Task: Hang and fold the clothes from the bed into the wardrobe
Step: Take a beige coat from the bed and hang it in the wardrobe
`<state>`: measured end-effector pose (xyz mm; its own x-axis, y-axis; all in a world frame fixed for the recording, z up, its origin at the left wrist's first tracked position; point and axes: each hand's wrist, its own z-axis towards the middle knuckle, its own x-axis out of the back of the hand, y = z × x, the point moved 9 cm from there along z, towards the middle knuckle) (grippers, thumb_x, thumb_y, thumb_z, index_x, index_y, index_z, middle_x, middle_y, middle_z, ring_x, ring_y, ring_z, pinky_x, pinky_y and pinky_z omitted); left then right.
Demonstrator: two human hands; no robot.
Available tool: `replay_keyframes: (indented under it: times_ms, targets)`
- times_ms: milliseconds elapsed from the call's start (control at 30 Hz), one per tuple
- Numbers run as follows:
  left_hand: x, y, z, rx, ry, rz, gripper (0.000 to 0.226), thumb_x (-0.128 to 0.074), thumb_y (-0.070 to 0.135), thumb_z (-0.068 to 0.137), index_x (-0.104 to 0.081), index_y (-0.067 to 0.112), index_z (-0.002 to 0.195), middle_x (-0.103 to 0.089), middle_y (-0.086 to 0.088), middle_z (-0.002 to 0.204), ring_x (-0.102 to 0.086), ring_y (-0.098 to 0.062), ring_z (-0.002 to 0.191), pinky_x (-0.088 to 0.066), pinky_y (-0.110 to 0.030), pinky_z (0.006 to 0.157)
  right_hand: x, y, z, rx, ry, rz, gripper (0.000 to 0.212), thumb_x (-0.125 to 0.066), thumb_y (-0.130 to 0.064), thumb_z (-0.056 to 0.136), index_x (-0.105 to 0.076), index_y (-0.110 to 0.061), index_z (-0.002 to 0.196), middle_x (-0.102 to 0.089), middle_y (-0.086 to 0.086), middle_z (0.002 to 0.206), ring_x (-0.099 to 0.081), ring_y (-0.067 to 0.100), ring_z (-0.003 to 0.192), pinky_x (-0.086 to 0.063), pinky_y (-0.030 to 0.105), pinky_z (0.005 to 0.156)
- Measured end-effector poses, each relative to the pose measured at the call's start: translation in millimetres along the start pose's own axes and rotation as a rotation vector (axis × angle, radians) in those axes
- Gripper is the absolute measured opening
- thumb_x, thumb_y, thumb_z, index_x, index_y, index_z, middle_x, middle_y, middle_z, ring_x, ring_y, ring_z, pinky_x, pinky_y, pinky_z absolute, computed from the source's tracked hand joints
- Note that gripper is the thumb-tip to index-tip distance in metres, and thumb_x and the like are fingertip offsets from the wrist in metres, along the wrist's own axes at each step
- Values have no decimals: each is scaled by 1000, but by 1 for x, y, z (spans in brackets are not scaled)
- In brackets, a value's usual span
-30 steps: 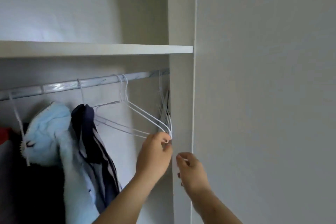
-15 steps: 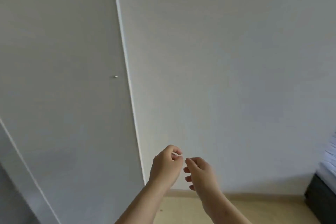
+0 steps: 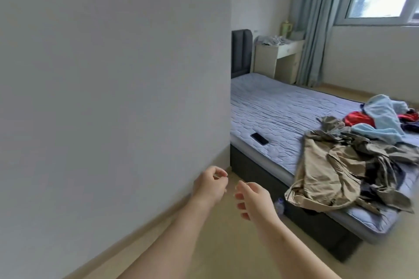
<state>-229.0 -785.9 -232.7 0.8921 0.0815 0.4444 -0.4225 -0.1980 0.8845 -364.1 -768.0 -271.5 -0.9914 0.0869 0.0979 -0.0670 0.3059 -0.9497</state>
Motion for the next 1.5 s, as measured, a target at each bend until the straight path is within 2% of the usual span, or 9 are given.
replay_keyframes:
  times_ms: [67, 200, 367, 633, 767, 1133, 1267, 1367, 1500]
  targets:
    - [-42, 13, 21, -26, -90, 22, 16, -53, 16, 86, -54, 28, 76, -57, 11, 71, -59, -6, 58, -43, -20, 56, 34, 9, 21, -33, 76, 15, 21, -49, -23, 92, -57, -16, 74, -57, -1, 70, -49, 13, 54, -38, 23, 51]
    - [-112, 36, 64, -44, -232, 21, 18, -52, 15, 87, -54, 28, 74, -56, 9, 74, -60, -10, 62, -43, -22, 63, 88, 21, 65, -81, 195, 83, 21, -49, -20, 94, -55, -14, 75, -55, 2, 70, -44, 14, 52, -33, 23, 48]
    - [-181, 55, 121, -43, -345, 33, 14, -52, 16, 88, -56, 25, 78, -56, 10, 73, -59, -5, 59, -42, -18, 56, 138, 25, 123, -155, 306, 127, 18, -47, -20, 95, -57, -11, 82, -54, 2, 69, -46, 15, 55, -36, 25, 54]
    - [-293, 66, 189, -5, -535, 168, 17, -51, 13, 85, -56, 26, 75, -60, 9, 73, -63, -14, 68, -44, -21, 67, 218, 44, 189, -266, 473, 252, 18, -50, -18, 93, -57, -12, 78, -56, 4, 72, -49, 16, 60, -40, 25, 59]
    - [-354, 75, 210, 14, -604, 202, 19, -50, 12, 85, -55, 26, 73, -60, 8, 72, -62, -11, 63, -43, -19, 56, 270, 64, 218, -332, 533, 278, 20, -51, -17, 92, -58, -15, 73, -57, 1, 71, -50, 14, 62, -43, 28, 63]
    - [-540, 87, 283, 230, -511, 152, 19, -49, 12, 84, -58, 24, 72, -60, 4, 74, -55, -15, 59, -44, -23, 59, 442, 113, 357, -441, 409, 189, 16, -47, -12, 94, -55, -7, 81, -49, 6, 67, -39, 14, 47, -30, 24, 45]
    - [-595, 68, 293, 392, -441, 165, 21, -46, 9, 83, -58, 23, 72, -61, 3, 74, -54, -13, 55, -42, -22, 55, 489, 145, 399, -524, 296, 113, 17, -48, -16, 93, -57, -11, 80, -57, 5, 68, -48, 20, 62, -36, 29, 58]
    - [-639, 51, 297, 503, -420, 171, 21, -46, 8, 84, -57, 22, 73, -59, 0, 77, -54, -13, 53, -42, -24, 57, 521, 178, 430, -595, 219, 44, 18, -48, -19, 92, -58, -14, 79, -58, 5, 72, -49, 20, 65, -36, 30, 56]
    - [-683, 15, 308, 511, -471, 405, 14, -48, 18, 86, -56, 29, 82, -60, 5, 92, -61, -17, 78, -42, -24, 65, 546, 225, 466, -633, 140, -142, 15, -46, -18, 91, -61, -16, 90, -63, 0, 84, -56, 20, 76, -46, 34, 72]
